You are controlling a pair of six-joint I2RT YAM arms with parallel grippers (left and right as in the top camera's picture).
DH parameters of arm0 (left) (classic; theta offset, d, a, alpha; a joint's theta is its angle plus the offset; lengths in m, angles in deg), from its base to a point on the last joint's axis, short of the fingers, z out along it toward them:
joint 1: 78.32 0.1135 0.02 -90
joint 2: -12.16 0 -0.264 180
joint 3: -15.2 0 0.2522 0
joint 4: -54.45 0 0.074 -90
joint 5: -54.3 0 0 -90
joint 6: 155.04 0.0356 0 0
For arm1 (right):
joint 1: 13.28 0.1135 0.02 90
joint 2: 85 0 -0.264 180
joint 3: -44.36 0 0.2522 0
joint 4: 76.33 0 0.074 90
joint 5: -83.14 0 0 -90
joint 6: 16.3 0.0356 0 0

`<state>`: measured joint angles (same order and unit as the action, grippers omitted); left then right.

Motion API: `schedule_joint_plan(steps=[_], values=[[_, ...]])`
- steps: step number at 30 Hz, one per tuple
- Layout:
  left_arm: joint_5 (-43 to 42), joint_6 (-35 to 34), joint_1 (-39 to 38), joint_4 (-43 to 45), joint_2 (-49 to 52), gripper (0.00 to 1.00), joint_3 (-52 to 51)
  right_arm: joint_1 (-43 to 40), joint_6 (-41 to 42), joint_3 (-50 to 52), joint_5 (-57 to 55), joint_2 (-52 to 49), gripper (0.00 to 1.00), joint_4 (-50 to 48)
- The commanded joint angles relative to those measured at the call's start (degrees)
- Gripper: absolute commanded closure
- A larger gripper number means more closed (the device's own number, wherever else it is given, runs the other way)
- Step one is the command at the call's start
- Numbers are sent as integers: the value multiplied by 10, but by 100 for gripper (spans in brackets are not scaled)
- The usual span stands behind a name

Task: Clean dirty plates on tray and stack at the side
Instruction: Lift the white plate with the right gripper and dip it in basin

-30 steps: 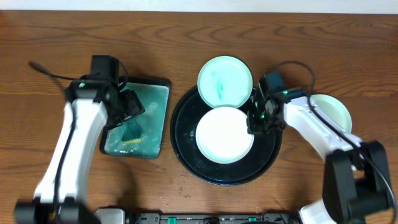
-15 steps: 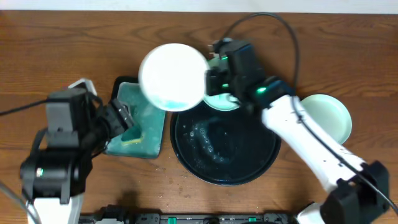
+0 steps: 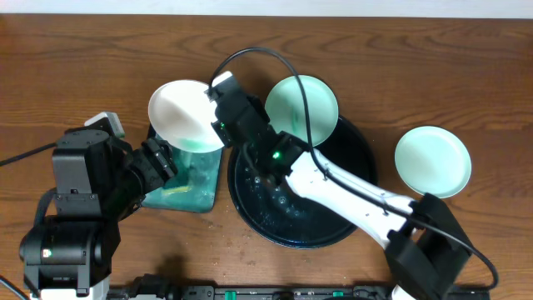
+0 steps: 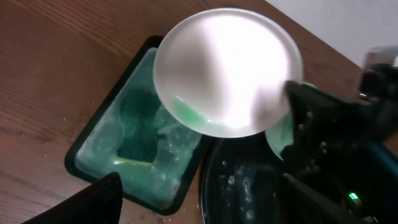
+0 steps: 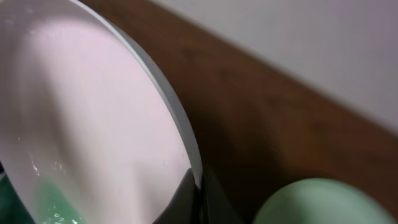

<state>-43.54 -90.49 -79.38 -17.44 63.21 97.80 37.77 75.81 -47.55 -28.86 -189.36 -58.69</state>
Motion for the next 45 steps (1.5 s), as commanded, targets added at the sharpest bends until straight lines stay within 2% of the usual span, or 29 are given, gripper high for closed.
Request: schedule_joint_plan(steps=[1, 8, 20, 42, 45], values=[[-6, 3, 2, -1, -1, 20, 14, 24, -113, -8, -116, 50, 99, -26], [-6, 3, 2, -1, -1, 20, 14, 60, -242, -8, -181, 74, 99, -93], [-6, 3, 2, -1, -1, 20, 14, 101, -358, -8, -245, 74, 99, -174], [-5, 3, 2, -1, -1, 20, 14, 109, -366, -8, -245, 74, 99, -182], [-6, 3, 2, -1, -1, 20, 14, 106, -337, -8, -248, 74, 99, -176]])
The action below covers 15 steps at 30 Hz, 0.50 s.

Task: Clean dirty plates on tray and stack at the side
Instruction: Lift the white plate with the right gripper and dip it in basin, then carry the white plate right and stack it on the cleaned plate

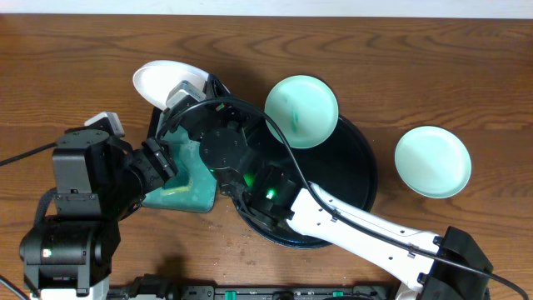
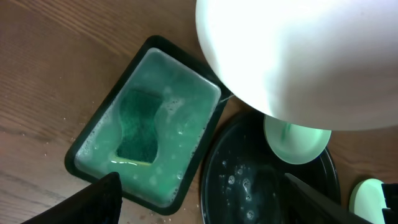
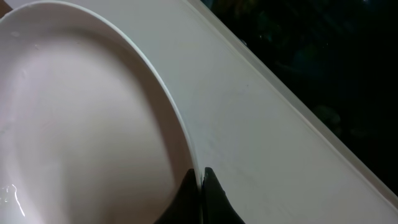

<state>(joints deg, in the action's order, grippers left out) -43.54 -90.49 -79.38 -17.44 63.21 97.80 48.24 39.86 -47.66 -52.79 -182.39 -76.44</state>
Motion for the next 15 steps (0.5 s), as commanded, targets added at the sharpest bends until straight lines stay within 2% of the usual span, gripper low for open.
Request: schedule_joint_plan(steps=[1, 3, 5, 8, 9, 12, 15], values=[[-5, 3, 2, -1, -1, 20, 14, -5, 59, -7, -8, 4, 99, 16], [-6, 3, 2, -1, -1, 20, 14, -23, 161, -7, -7, 3, 99, 68], [-5, 3, 2, -1, -1, 20, 14, -52, 334, -7, 22, 2, 99, 170], [-5, 3, 2, -1, -1, 20, 14, -107, 522, -7, 209, 1, 99, 301], [-6, 3, 2, -1, -1, 20, 14, -136, 547, -7, 330, 0, 99, 325], [-6, 3, 2, -1, -1, 20, 14, -200, 548, -7, 567, 7, 99, 335], [-5, 3, 2, -1, -1, 20, 14, -269, 554, -8, 663, 35, 99, 354]])
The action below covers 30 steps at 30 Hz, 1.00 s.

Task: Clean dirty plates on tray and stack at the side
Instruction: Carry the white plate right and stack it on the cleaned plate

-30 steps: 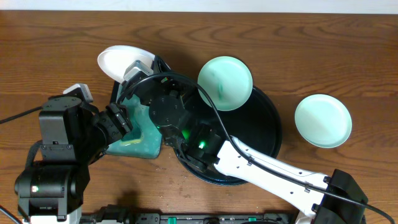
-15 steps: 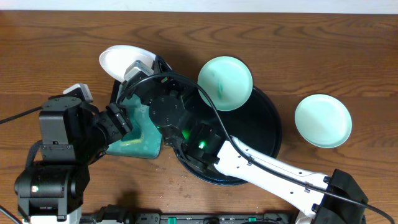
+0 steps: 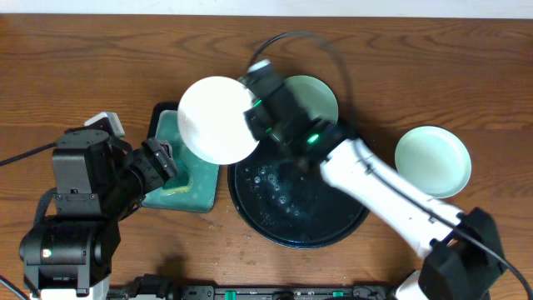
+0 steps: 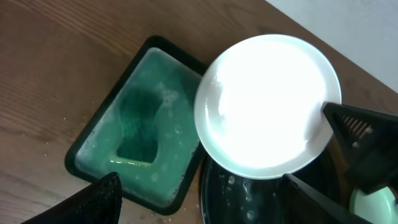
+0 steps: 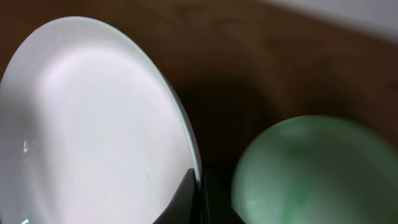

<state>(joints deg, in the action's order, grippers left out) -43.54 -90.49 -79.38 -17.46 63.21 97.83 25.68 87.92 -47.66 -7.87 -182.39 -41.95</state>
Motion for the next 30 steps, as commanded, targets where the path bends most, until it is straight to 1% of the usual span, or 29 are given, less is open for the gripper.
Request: schedule_joint_plan(steps=[1, 5, 8, 12, 14, 16, 20, 23, 26, 28, 29, 30], values=[[-6, 3, 2, -1, -1, 20, 14, -69, 85, -8, 215, 48, 99, 24], [-6, 3, 2, -1, -1, 20, 14, -192, 99, -8, 209, 111, 99, 116], [-5, 3, 2, -1, -1, 20, 14, -307, 132, -8, 145, 142, 99, 220], [-6, 3, 2, -1, -1, 20, 14, -463, 136, -6, 59, 140, 99, 338], [-6, 3, 2, -1, -1, 20, 14, -538, 136, -5, 27, 123, 99, 380], [-6, 3, 2, -1, -1, 20, 14, -597, 136, -1, 14, 102, 99, 403], [-6, 3, 2, -1, -1, 20, 14, -678, 134, 24, 20, 49, 99, 410], [-6, 3, 2, -1, -1, 20, 14, -702, 118, 43, 30, 8, 99, 412], [-6, 3, 2, -1, -1, 20, 14, -709, 118, 49, 30, -24, 99, 411], [-6, 3, 2, -1, -1, 20, 14, -708, 114, 49, 31, -28, 73, 409], [-6, 3, 2, -1, -1, 20, 14, -705, 114, 47, 31, -25, 67, 409], [-5, 3, 2, -1, -1, 20, 14, -701, 113, 45, 31, -20, 65, 410]])
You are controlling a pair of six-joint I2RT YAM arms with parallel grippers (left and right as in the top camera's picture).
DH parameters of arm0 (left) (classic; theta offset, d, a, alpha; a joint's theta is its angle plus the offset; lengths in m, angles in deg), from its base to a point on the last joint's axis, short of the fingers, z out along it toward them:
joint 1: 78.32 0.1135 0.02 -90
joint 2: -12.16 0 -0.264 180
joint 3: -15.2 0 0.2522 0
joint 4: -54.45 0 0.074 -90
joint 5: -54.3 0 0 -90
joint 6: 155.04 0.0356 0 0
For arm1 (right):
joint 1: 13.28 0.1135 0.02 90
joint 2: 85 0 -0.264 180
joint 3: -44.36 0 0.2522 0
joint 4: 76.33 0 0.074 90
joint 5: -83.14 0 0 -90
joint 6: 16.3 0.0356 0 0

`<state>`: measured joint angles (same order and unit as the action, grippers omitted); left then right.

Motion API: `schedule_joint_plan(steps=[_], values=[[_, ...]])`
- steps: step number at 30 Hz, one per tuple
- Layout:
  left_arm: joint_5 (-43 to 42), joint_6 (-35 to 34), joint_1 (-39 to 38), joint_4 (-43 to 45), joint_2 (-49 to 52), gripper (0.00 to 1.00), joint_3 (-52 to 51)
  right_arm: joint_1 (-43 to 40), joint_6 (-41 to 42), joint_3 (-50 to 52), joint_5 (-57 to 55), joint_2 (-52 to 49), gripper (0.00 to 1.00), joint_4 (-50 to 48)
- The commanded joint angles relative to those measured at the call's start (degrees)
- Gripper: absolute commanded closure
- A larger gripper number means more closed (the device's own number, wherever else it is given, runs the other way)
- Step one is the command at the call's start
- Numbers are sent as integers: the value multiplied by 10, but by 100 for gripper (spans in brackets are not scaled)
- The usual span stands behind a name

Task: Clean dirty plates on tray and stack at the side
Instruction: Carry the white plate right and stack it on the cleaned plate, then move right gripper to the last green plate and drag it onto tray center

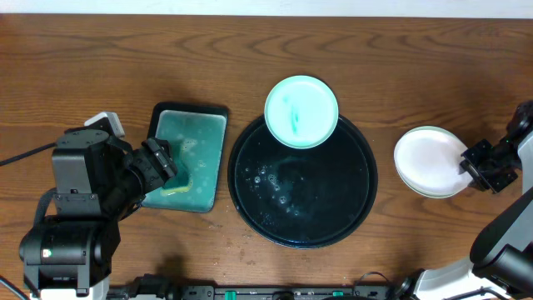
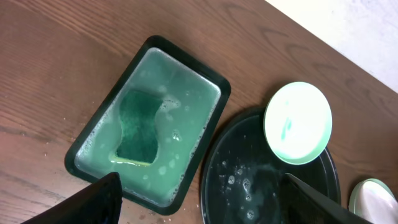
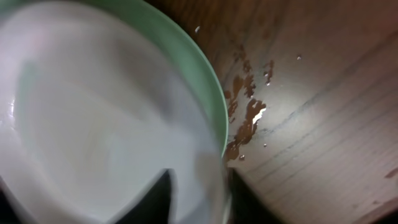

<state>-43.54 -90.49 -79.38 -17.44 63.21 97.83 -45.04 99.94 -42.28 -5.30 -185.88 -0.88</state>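
A white plate (image 1: pixel 426 157) lies on a pale green plate (image 1: pixel 433 195) on the table at the right. My right gripper (image 1: pixel 476 170) is at that stack's right edge; in its wrist view the fingers stand parted on either side of the white plate's (image 3: pixel 93 124) blurred rim, above the green rim (image 3: pixel 208 74). Another pale green plate (image 1: pixel 301 112) with a green smear rests on the far rim of the dark round tray (image 1: pixel 304 208). My left gripper (image 2: pixel 205 205) hangs open over the near edge of the basin.
A dark rectangular basin (image 1: pixel 218 158) of soapy green water holds a green sponge (image 2: pixel 138 126), left of the tray. Water drops lie on the tray floor and on the wood beside the stack (image 3: pixel 249 121).
My right gripper has gone from over the tray's left side to the far right with the white plate. The plate now lies on the green plate there, and the fingers have parted.
My right gripper held the white plate tilted over the basin, with green soap on it. It then held it over the basin's far end, then level between basin and tray. Now the plate sits stacked on the right. The left arm stayed still throughout.
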Motion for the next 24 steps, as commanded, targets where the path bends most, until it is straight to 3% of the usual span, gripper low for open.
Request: schedule_joint_plan(steps=[1, 5, 9, 17, 24], values=[[-5, 3, 2, -1, -1, 20, 14, 12, -12, -12, 9, 23, 64, -1], [-5, 3, 2, -1, -1, 20, 14, 59, -78, -19, 104, 70, 57, -22], [-6, 3, 2, -1, -1, 20, 14, 150, -145, -19, 174, 113, 58, -59], [-6, 3, 2, -1, -1, 20, 14, 355, -169, 5, 64, 84, 53, -192], [-6, 3, 2, -1, -1, 20, 14, 452, -170, 31, -30, -26, 45, -350]])
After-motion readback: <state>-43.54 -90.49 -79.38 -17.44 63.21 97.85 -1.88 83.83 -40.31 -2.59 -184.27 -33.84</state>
